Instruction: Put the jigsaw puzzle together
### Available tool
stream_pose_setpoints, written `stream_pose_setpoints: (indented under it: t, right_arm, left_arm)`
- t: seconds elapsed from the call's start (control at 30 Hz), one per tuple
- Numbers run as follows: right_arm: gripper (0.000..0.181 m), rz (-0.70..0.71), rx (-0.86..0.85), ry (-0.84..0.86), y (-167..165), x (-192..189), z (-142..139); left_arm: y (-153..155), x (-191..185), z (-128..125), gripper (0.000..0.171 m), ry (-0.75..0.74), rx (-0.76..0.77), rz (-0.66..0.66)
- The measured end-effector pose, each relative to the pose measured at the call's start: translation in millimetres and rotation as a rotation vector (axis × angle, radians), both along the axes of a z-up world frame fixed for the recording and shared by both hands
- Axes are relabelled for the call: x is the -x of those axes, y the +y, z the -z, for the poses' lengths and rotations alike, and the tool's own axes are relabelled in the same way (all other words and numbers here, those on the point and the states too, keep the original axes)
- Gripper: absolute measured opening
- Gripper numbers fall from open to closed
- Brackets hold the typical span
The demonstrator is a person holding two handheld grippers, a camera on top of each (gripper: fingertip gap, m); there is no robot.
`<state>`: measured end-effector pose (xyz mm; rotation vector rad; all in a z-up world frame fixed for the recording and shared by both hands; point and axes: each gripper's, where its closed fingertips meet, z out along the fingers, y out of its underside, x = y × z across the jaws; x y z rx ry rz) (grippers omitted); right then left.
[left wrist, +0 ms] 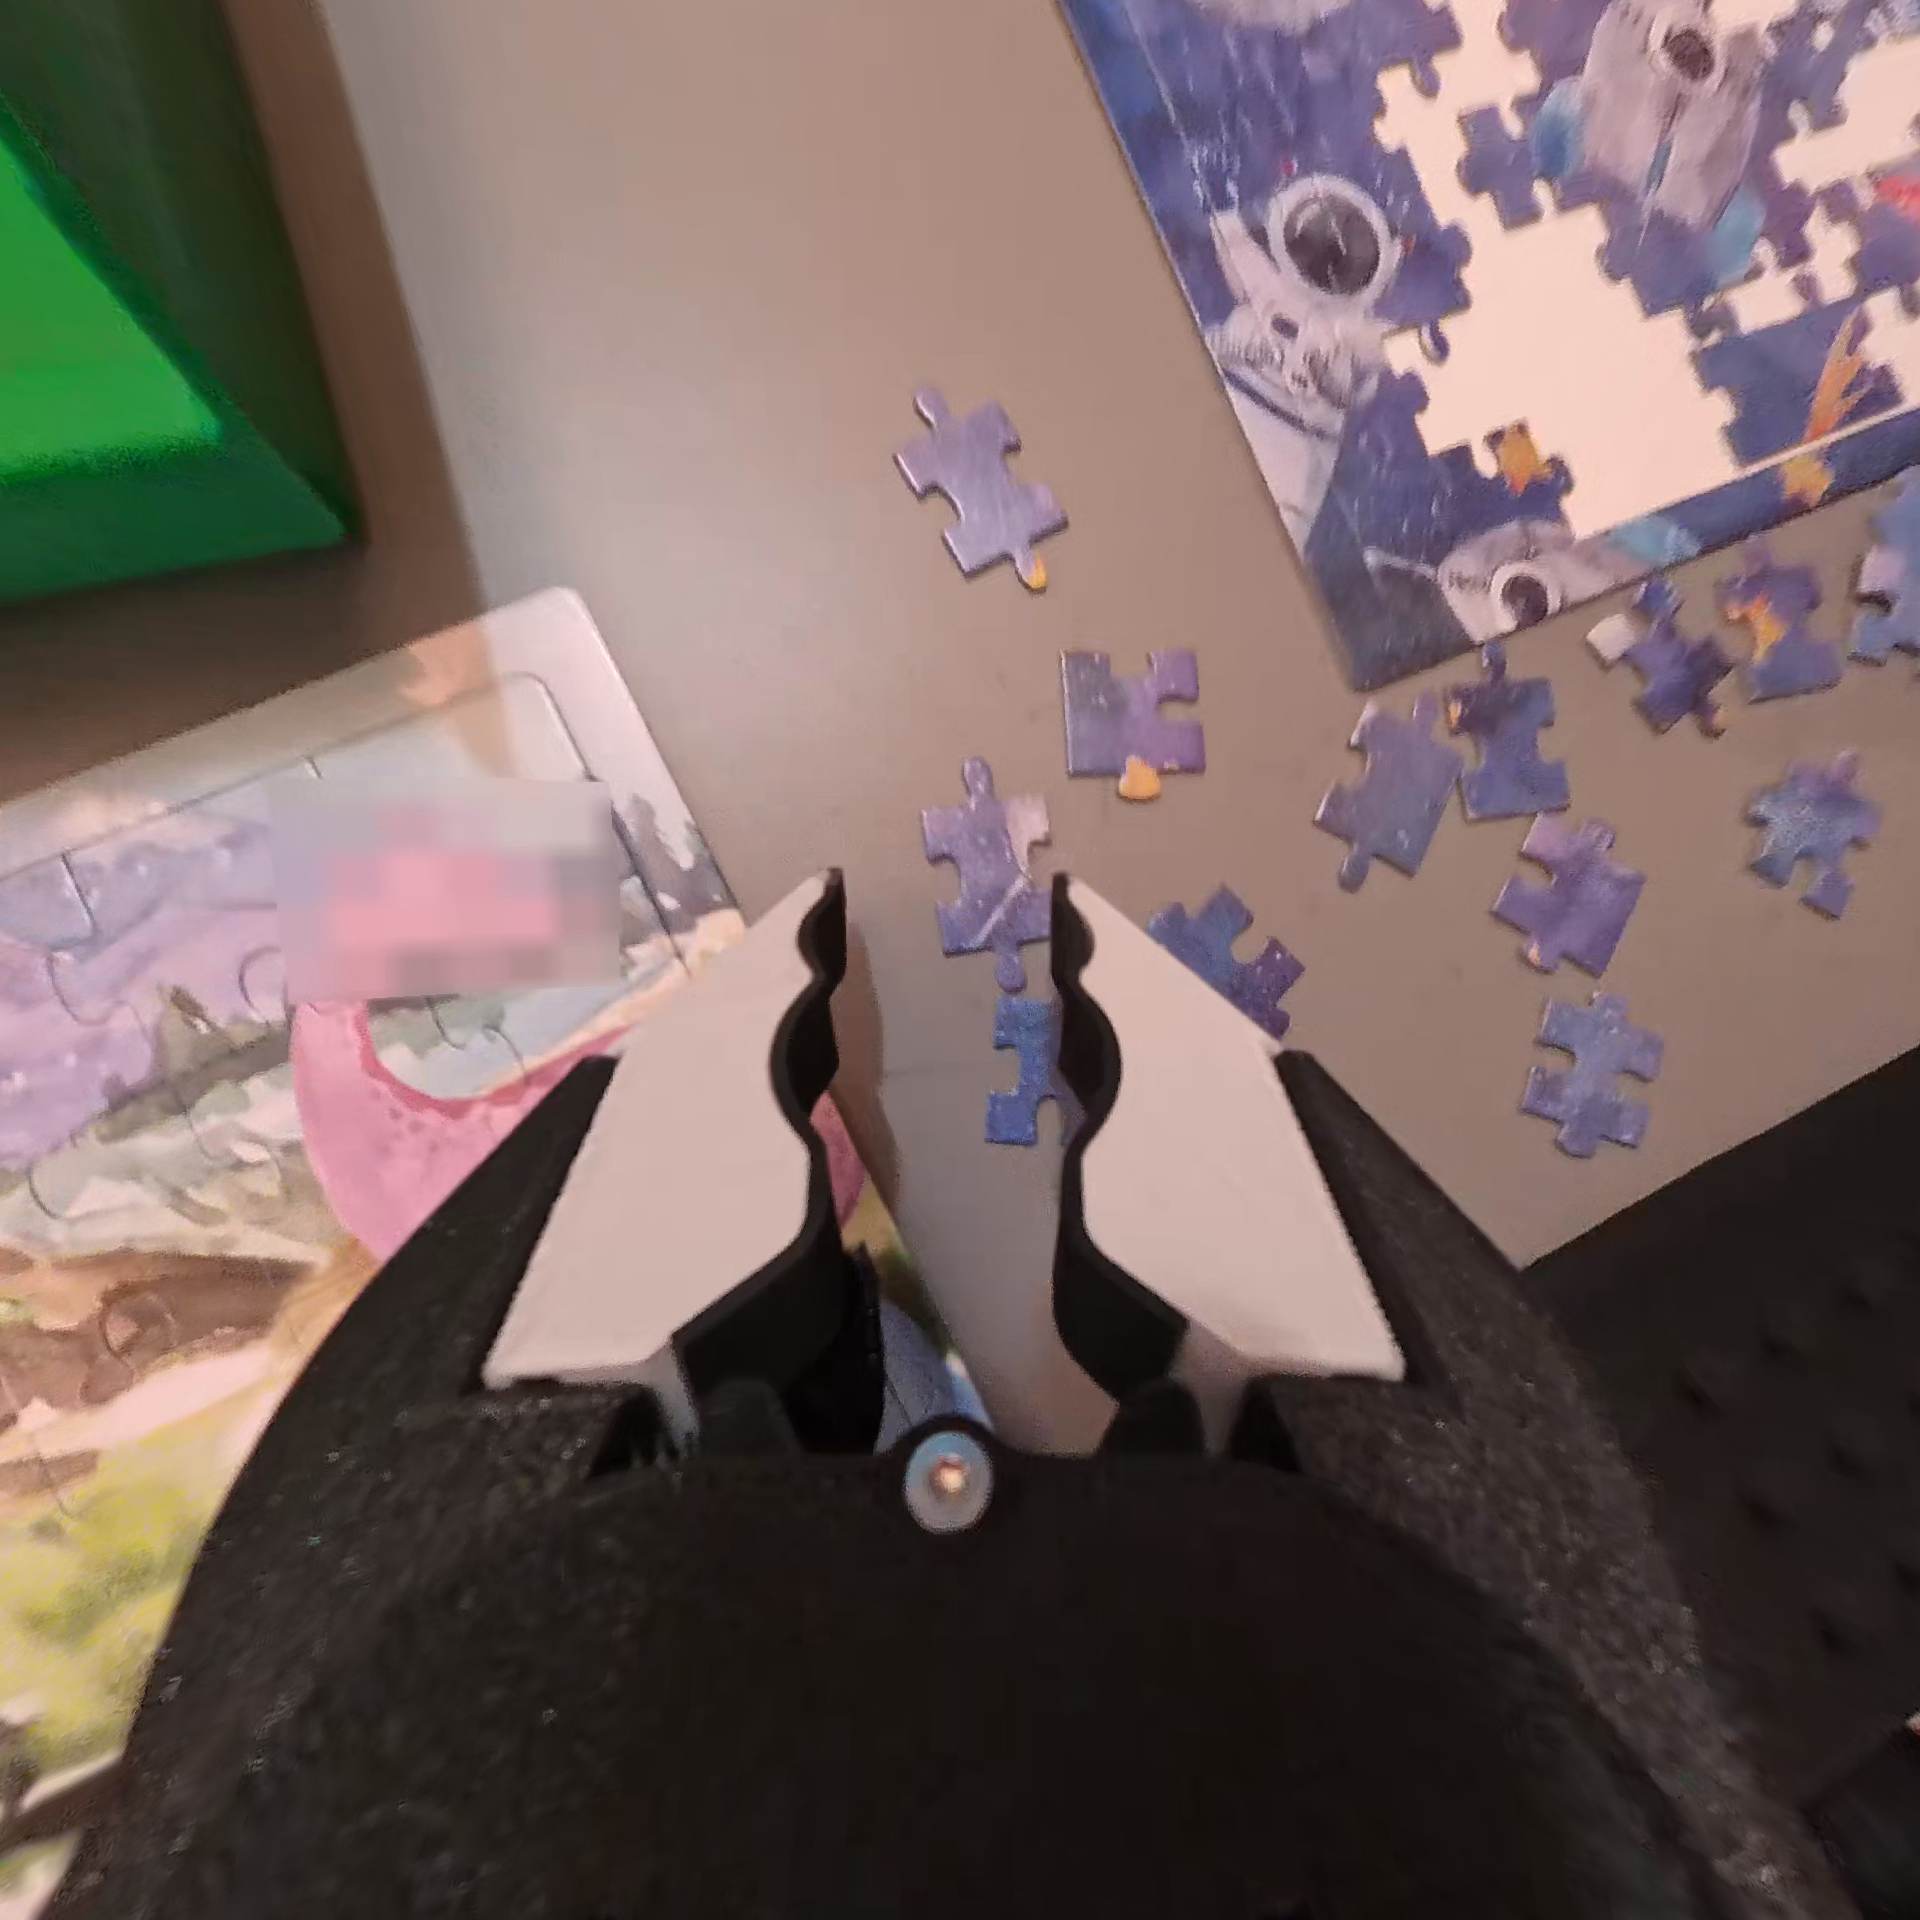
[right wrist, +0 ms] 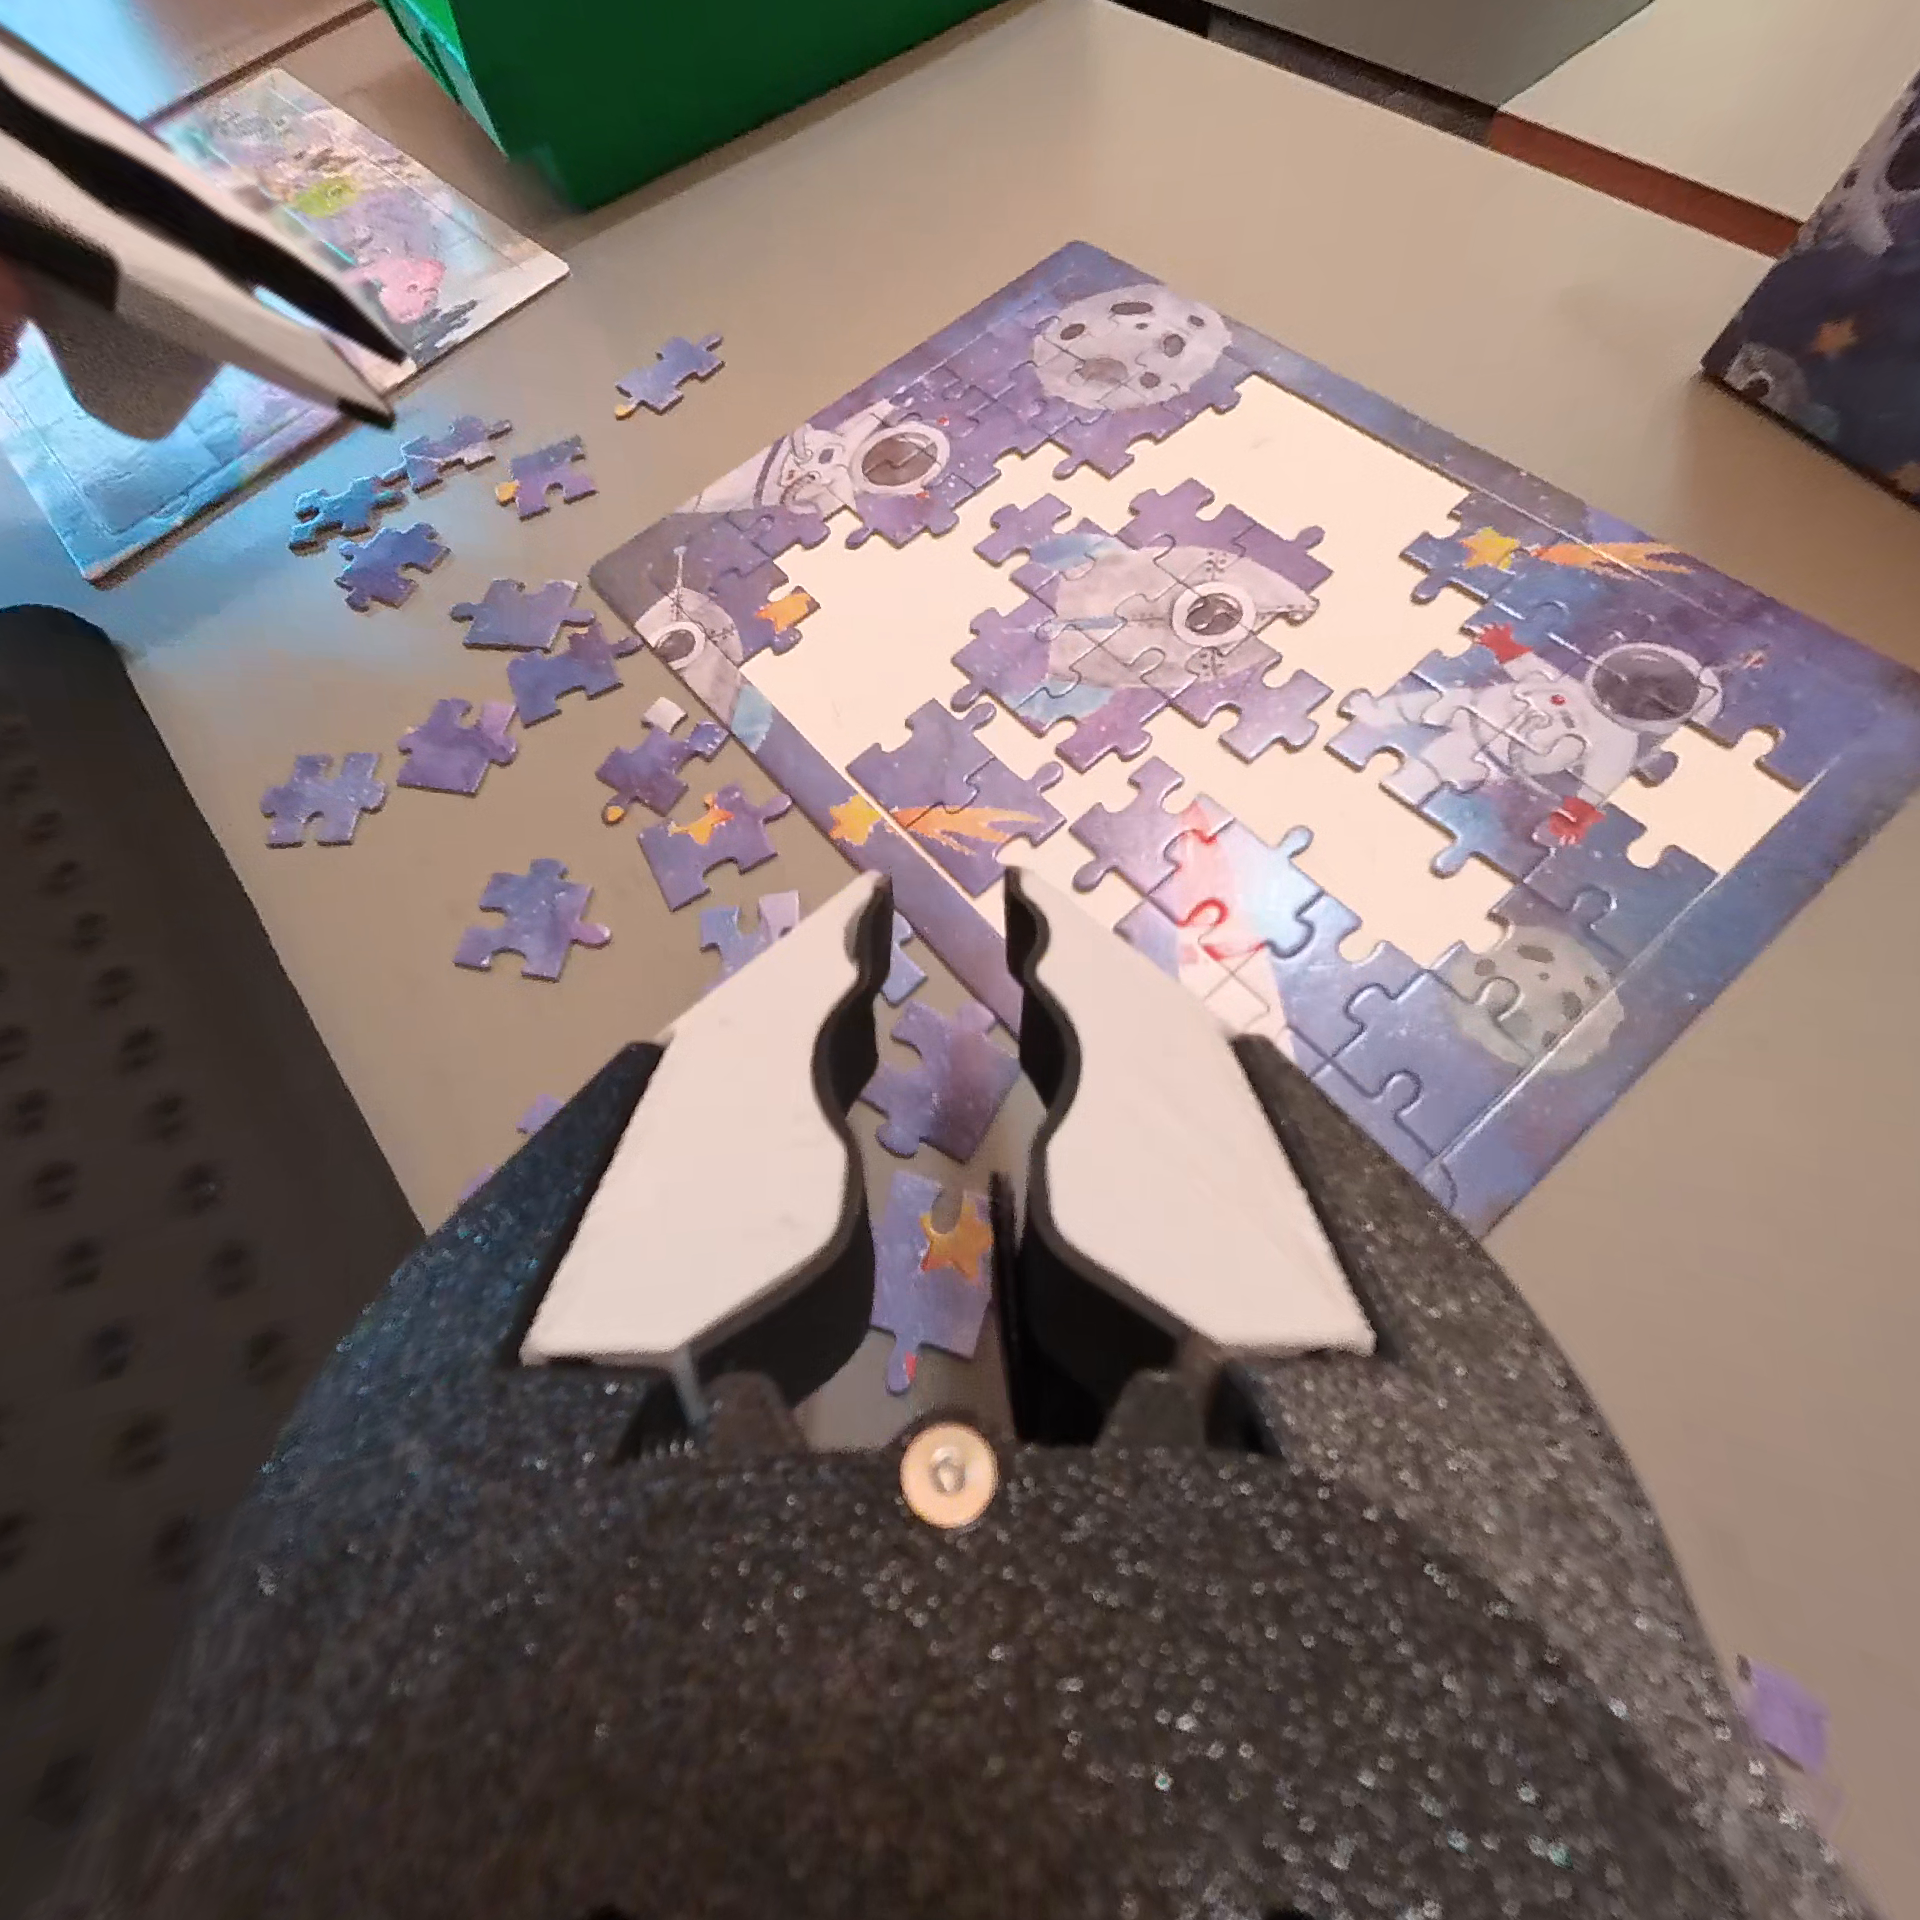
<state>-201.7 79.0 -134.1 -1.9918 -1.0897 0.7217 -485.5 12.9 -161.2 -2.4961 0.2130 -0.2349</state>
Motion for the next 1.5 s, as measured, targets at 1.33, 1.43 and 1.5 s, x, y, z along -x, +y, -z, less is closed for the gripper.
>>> stream_pose_setpoints:
  t: [1.33,1.43,1.5]
  right_arm:
    - [0.021,0.002,0.058,-0.018,-1.2,0.1,10.1]
    - [0.021,0.004,0.064,-0.009,0.9,-0.7,10.8]
    - [0.021,0.005,0.07,-0.001,1.2,-1.0,10.0]
  left_arm:
    - [64.9,-72.7,-92.6,0.027,0.179,-0.171,0.349]
    - [83.3,-91.2,-74.7,0.027,0.145,-0.151,0.394]
    - [92.3,-104.7,-62.2,0.026,0.124,-0.132,0.432]
